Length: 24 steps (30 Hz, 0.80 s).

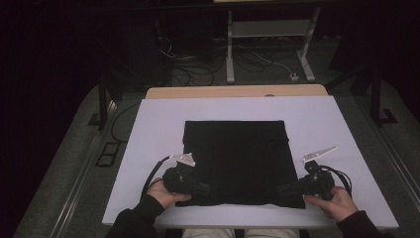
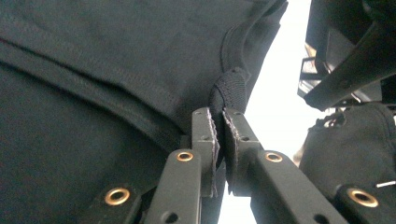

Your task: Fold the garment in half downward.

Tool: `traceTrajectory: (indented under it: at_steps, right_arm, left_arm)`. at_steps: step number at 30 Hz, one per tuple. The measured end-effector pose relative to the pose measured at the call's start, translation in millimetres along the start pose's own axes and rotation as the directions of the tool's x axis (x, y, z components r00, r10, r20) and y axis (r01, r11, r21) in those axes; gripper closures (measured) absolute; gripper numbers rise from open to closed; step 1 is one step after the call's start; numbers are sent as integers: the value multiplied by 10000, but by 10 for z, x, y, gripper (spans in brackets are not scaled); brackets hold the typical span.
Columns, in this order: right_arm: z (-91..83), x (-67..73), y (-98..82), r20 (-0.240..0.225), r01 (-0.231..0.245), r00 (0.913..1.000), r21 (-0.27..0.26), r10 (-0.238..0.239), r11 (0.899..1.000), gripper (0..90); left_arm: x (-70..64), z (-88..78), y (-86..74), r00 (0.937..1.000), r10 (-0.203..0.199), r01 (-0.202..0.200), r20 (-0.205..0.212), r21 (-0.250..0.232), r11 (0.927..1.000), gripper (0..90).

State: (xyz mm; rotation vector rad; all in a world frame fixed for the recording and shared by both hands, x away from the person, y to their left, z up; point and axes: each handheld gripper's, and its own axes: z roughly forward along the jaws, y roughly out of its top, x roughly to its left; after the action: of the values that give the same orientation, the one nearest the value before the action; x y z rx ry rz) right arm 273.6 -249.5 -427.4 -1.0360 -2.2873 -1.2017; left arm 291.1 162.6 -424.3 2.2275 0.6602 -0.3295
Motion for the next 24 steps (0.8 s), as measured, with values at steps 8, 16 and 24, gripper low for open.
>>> traceTrajectory:
  at_steps: [8, 16, 24]
  right_arm:
    - [65, 42, -50, -55, 145, 9999, 535, -142, 9985, 864]
    - [150, 83, -76, -126, 295, 9995, 1120, -283, 9933, 864]
    - [160, 84, -88, -88, 245, 9997, 1259, -236, 9917, 861]
  left_arm:
    - [-5, -4, -46, 10000, 78, -78, 1, 199, 9998, 825]
    - [-45, 38, -73, 9986, 520, -518, -21, 574, 9970, 826]
    - [-36, 20, -75, 9988, 452, -458, 168, 384, 9982, 779]
